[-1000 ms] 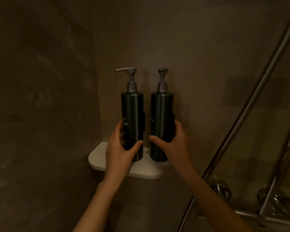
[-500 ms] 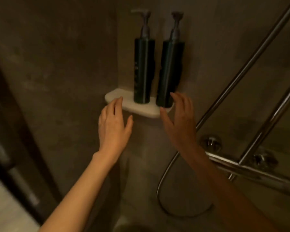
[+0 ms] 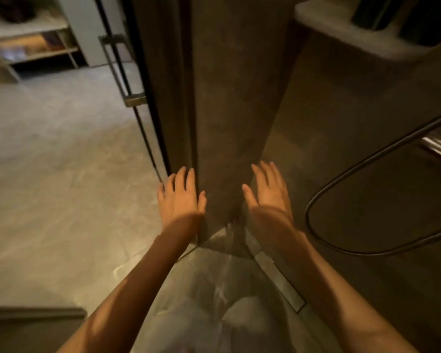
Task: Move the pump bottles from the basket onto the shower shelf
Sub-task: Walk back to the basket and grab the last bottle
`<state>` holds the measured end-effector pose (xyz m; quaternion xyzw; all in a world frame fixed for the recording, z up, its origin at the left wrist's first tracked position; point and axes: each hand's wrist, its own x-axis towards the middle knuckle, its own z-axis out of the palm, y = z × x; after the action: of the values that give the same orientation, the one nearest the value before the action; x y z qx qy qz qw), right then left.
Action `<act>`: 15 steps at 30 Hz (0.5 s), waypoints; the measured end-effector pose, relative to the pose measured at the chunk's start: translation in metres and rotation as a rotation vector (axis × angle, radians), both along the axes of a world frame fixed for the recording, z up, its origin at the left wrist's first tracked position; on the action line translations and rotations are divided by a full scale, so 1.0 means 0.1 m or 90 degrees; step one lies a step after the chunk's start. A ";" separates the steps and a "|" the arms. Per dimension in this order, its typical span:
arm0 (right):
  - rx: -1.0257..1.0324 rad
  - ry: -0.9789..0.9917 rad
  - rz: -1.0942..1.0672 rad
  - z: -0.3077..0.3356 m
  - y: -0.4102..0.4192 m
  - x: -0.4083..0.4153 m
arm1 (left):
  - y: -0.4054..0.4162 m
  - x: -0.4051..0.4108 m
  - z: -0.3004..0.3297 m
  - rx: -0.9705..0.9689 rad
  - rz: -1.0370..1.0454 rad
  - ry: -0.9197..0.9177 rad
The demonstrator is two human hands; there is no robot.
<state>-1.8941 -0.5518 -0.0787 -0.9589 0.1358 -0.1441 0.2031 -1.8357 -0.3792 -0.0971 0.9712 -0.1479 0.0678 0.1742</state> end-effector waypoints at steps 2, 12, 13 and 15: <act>0.006 0.033 0.063 -0.20 0.31 0.01 | 0.38 -0.04 -0.20 0.038 0.027 0.009; -0.019 0.163 0.340 -0.59 2.31 0.57 | 2.52 -0.16 -0.68 0.128 0.171 0.101; -0.023 0.171 0.353 -0.62 2.49 0.61 | 2.69 -0.14 -0.71 0.134 0.174 0.100; -0.027 0.188 0.376 -0.68 2.81 0.69 | 3.00 -0.11 -0.76 0.140 0.187 0.097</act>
<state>-1.8249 -0.2709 -0.1467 -0.9714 -0.1233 0.0592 0.1942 -1.8470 -0.0793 -0.1730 0.9978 0.0029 0.0019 0.0664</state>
